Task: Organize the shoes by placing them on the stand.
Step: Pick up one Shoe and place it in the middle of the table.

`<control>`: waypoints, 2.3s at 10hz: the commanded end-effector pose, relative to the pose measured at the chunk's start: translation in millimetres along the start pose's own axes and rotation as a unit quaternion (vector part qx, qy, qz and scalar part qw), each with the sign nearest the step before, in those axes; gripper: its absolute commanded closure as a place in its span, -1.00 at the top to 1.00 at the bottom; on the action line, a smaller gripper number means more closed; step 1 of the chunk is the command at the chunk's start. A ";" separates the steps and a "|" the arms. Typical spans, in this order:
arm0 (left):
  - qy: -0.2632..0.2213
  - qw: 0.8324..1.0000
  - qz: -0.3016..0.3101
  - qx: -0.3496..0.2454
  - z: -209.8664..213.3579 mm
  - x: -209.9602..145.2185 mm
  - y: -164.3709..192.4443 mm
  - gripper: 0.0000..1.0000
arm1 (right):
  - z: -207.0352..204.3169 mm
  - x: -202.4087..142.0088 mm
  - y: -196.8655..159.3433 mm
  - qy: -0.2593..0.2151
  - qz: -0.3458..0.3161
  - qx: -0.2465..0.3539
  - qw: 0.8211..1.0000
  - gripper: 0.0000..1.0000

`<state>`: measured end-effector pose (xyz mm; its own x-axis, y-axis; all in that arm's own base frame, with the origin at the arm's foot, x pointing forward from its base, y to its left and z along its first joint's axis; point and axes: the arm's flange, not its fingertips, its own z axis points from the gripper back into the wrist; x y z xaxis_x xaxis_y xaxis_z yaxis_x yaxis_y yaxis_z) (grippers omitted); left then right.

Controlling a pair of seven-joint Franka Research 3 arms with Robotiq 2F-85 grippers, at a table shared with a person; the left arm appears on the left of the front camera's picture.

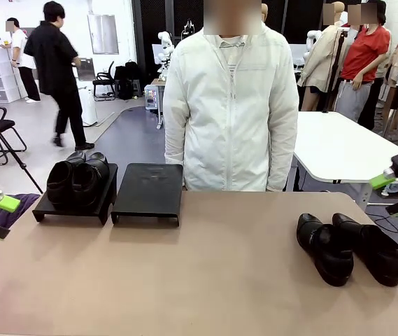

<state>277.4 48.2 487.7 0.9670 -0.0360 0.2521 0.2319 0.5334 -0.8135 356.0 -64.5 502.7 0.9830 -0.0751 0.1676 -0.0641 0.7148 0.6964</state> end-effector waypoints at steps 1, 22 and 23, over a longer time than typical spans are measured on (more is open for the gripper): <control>0.004 1.000 -0.009 0.000 3.9 -2.0 2.6 1.00 | -73.7 55.6 14.7 0.012 -0.015 -0.154 0.988 1.00; 0.004 1.000 -0.009 0.000 3.9 -2.0 2.6 1.00 | -167.5 84.5 -75.5 0.029 -0.065 -0.343 0.937 1.00; 0.004 1.000 -0.009 0.000 3.9 -2.0 2.6 1.00 | -168.7 83.3 -77.6 0.036 -0.068 -0.344 0.936 1.00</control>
<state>277.3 48.5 487.5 0.9674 -0.0362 0.2507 0.2309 0.5325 -0.8143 472.0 -10.4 345.5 0.9875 -0.1525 0.0403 0.1492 0.9859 0.0754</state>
